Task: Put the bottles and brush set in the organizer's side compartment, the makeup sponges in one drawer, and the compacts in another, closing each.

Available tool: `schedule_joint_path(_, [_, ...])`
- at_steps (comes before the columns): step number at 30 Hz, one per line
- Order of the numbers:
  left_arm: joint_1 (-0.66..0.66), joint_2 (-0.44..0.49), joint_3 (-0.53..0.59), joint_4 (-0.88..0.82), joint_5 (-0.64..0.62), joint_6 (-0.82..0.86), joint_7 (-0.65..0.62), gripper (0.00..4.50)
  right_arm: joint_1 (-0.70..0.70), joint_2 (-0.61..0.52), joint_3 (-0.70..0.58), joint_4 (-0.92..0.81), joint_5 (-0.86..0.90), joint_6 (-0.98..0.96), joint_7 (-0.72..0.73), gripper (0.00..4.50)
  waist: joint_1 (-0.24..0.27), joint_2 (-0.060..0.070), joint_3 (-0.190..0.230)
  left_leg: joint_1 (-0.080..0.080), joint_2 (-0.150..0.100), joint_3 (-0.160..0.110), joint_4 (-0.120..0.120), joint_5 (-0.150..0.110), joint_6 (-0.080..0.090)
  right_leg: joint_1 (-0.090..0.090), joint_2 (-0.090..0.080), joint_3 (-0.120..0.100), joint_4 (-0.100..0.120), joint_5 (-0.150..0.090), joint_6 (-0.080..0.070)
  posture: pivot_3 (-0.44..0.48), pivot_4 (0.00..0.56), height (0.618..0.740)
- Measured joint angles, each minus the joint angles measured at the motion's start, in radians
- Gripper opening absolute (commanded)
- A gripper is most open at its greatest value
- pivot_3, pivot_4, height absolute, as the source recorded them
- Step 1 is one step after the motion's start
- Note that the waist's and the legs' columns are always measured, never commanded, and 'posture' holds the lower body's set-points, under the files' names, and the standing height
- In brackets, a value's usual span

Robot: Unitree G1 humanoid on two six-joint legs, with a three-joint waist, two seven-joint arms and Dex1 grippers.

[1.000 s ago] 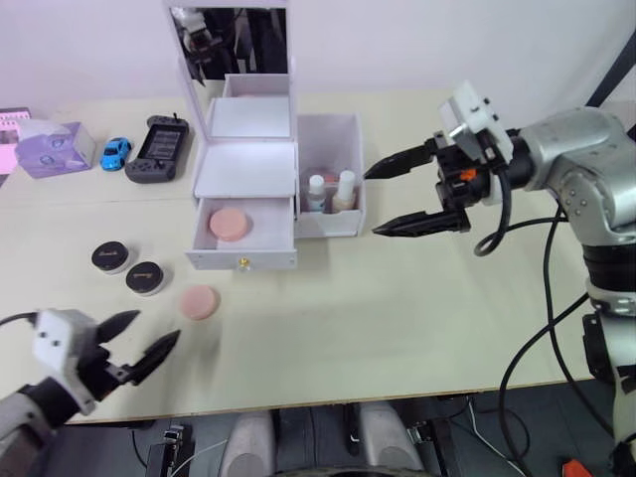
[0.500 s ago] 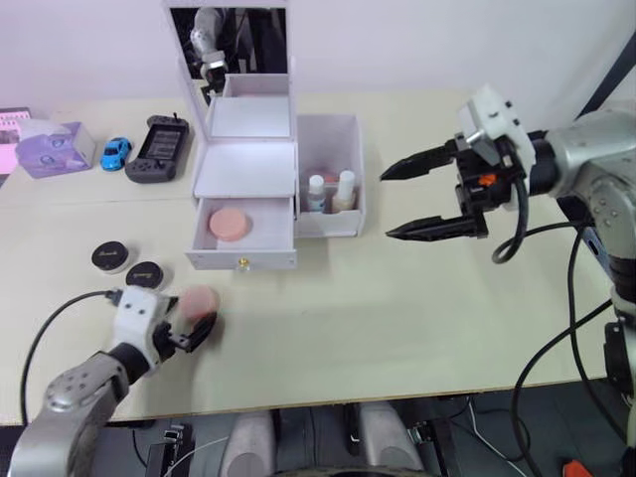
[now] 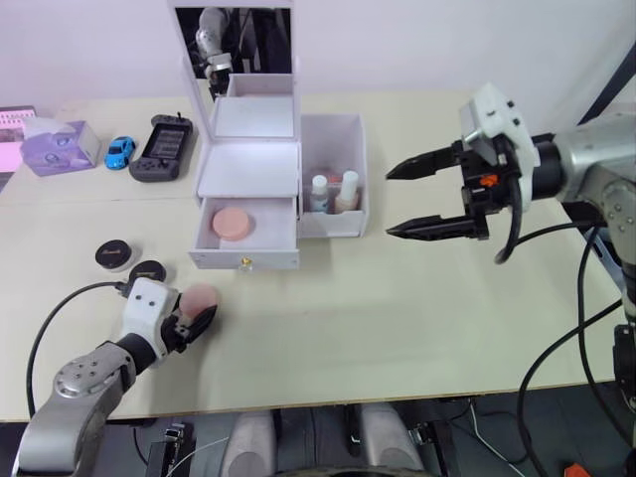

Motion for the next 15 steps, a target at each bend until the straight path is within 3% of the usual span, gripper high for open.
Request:
schedule_joint_path(3, [-0.013,-0.082,0.102,0.026,-0.008,-0.059,0.070,2.67,0.000,-0.001,0.000,0.006,0.001,-0.001,0.001,4.50,0.000,-0.002,0.001,0.000,0.001,0.000,0.000,0.000,0.000,0.000,0.000,0.000,0.000,0.000,-0.001,0.000,0.150,0.740])
schedule_joint_path(9, [0.040,-0.138,0.188,-0.077,-0.112,-0.189,0.018,2.67,-0.001,0.009,0.000,0.018,0.007,-0.013,0.002,4.50,0.007,-0.002,0.000,-0.001,0.001,0.001,0.000,0.000,0.000,-0.001,0.000,-0.001,-0.001,0.001,-0.002,0.000,0.150,0.740])
schedule_joint_path(12, [-0.025,-0.126,0.211,-0.086,-0.159,-0.186,0.028,2.67,-0.003,0.024,0.002,0.026,0.006,-0.028,0.001,4.50,0.007,-0.003,0.000,-0.001,0.001,0.000,0.001,0.000,0.000,0.000,0.000,-0.001,-0.001,0.000,0.000,0.000,0.150,0.740])
schedule_joint_path(15, [-0.139,-0.052,0.237,-0.099,-0.210,-0.166,0.037,2.67,-0.010,0.037,0.009,0.037,0.005,-0.038,-0.001,4.50,0.004,-0.003,0.000,-0.001,0.001,0.000,0.002,0.000,0.000,0.000,0.001,-0.001,-0.001,0.000,0.000,0.000,0.150,0.740])
